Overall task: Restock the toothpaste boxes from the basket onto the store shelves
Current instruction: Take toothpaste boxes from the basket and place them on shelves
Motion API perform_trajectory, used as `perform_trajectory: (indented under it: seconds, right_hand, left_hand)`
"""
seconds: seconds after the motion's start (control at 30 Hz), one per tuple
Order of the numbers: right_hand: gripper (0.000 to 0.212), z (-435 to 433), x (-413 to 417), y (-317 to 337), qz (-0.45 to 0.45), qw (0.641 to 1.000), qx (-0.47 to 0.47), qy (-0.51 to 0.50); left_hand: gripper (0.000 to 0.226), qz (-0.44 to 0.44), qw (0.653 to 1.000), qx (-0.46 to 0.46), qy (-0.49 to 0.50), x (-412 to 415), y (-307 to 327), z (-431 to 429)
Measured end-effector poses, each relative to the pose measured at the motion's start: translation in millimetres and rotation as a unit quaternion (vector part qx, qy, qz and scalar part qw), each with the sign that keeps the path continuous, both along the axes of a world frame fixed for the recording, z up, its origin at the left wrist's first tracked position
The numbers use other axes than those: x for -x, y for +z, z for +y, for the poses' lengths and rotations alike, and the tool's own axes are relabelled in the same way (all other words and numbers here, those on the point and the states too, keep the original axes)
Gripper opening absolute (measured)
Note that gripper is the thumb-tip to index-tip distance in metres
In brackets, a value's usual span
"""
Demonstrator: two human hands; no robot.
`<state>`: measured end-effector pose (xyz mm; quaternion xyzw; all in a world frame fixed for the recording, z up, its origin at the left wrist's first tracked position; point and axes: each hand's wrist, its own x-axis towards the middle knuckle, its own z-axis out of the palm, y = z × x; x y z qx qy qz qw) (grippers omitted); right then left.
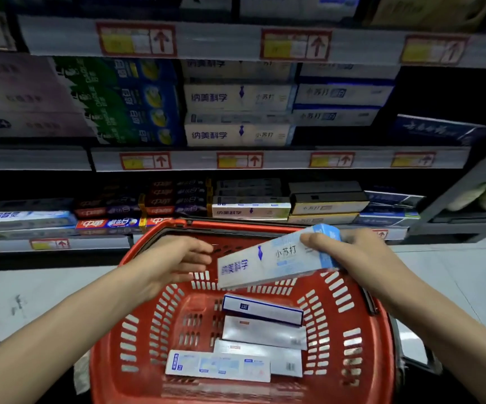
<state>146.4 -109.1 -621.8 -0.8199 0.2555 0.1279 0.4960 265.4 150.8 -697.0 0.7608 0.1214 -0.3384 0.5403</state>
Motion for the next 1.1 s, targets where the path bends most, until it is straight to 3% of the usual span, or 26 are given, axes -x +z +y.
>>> perform_trajectory:
  seconds: [0.17, 0.3, 0.37, 0.47, 0.6, 0.7, 0.8, 0.93, 1.1]
  right_hand:
    - [0.068, -12, 3, 1, -0.045, 0.993, -0.104, -0.040]
    - [0.077, -16, 6, 1, -0.069, 0.987, -0.139, -0.048]
    - [0.072, -19, 6, -2, -0.076, 0.983, -0.160, -0.051]
    - [0.046, -20, 7, -1, -0.076, 0.977, -0.193, -0.057]
    - [0.042, -24, 7, 0, -0.083, 0.969, -0.231, -0.037]
    - [0.034, -27, 7, -3, -0.083, 0.956, -0.281, -0.024]
    - [0.046, -32, 6, -10, -0.097, 0.947, -0.303, -0.035]
    - [0.061, -32, 2, -16, -0.104, 0.933, -0.331, -0.099]
    - [0.060, -31, -4, -20, -0.109, 0.927, -0.333, -0.130]
  left_hand:
    - [0.024, 0.016, 0.999, -0.034, 0.015, -1, -14, 0]
    - [0.031, 0.051, 0.997, 0.029, 0.044, 2, -10, -7]
    - [0.035, 0.065, 0.992, 0.088, 0.059, 4, -6, -12]
    - [0.048, 0.078, 0.983, 0.149, 0.074, 2, 1, -16]
    - [0.065, 0.064, 0.980, 0.177, 0.062, -4, 15, -15]
    - [0.051, 0.031, 0.974, 0.214, 0.063, -5, 24, -15]
    - [0.034, -0.007, 0.965, 0.252, 0.074, -3, 25, -15]
    - [0.034, -0.074, 0.953, 0.291, 0.049, -1, 27, -15]
    - [0.039, -0.094, 0.949, 0.302, 0.013, 1, 28, -9]
